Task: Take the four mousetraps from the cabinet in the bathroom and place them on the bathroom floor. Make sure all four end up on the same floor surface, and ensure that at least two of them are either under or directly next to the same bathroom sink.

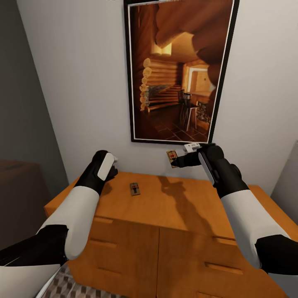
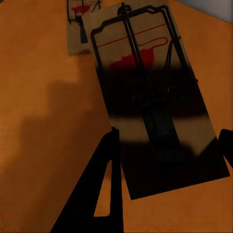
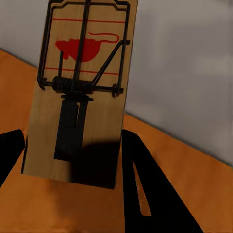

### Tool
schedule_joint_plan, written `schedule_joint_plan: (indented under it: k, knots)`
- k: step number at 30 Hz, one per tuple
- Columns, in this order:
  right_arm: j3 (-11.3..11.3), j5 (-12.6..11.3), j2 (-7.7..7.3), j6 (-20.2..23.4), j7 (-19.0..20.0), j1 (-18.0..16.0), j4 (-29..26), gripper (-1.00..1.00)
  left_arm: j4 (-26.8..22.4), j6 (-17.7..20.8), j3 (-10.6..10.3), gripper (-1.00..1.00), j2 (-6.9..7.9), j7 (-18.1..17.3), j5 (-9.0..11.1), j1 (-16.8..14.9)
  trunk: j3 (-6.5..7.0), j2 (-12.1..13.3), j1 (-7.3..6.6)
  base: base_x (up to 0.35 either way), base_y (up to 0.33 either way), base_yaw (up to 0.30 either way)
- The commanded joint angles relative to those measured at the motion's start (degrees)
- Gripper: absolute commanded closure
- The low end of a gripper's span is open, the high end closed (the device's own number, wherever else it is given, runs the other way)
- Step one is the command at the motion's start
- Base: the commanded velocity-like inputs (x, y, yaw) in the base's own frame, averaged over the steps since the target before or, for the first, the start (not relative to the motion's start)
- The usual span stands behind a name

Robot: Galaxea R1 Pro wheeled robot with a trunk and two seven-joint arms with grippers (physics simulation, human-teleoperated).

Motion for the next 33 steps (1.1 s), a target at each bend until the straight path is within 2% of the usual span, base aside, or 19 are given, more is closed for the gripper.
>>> schedule_joint_plan:
  k: [1, 10, 13, 15, 17, 20, 22, 25, 33]
  knots:
    - [0.1, 0.3, -0.05, 0.2, 0.3, -0.1, -0.1, 1.0, -0.1, 0.1, 0.1, 1.0, -0.05, 0.6, 0.6, 0.0, -0.07, 0.0, -0.02, -0.252, 0.0, 0.0]
    - [0.1, 0.2, -0.05, 0.2, 0.2, -0.1, -0.1, 1.0, -0.4, 0.7, 0.0, 1.0, -0.05, 0.1, 0.7, 0.0, -0.07, 0.0, -0.02, -0.322, 0.0, 0.0]
    - [0.1, 0.2, -0.08, 0.2, 0.2, -0.1, 0.0, 1.0, -0.4, 1.6, -1.4, 1.0, -0.05, -0.3, 0.7, 0.0, -0.07, 0.0, -0.02, -0.343, 0.0, 0.0]
    - [0.1, 0.2, -0.09, 0.2, 0.1, -0.1, 0.0, 1.0, -0.5, 2.1, -5.3, 1.0, -0.05, -2.0, 0.7, 0.0, -0.07, 0.0, -0.02, -0.341, 0.0, 0.0]
    - [0.1, 0.2, -0.09, 0.2, 0.1, -0.1, 0.0, 1.0, -0.5, 2.2, -7.8, 1.0, -0.05, -3.6, 0.6, 0.0, -0.07, 0.0, -0.02, -0.31, 0.0, 0.0]
    - [0.1, 0.2, -0.1, 0.2, 0.1, -0.1, 0.2, 1.0, -0.9, 2.2, -15.1, 1.0, -0.05, -9.6, 0.6, 0.0, -0.07, 0.0, -0.02, -0.144, 0.0, 0.0]
    - [0.0, 0.1, -0.13, 0.2, 0.1, -0.1, 0.3, 1.0, -1.7, 2.0, -18.4, 1.0, -0.05, -13.9, 0.6, 0.0, -0.07, 0.0, -0.02, -0.039, 0.0, 0.0]
    - [0.0, 0.1, -0.15, 0.2, 0.1, -0.1, 0.4, 1.0, -2.0, 1.8, -19.3, 1.0, 0.01, -15.2, 0.5, 0.0, -0.07, 0.0, -0.02, -0.011, 0.0, 0.0]
    - [0.0, 0.1, -0.12, 0.2, 0.1, -0.1, 0.4, 1.0, -2.0, 1.6, -19.6, 1.0, 0.1, -15.7, 0.3, 0.0, -0.07, 0.0, -0.02, -0.002, 0.0, 0.0]
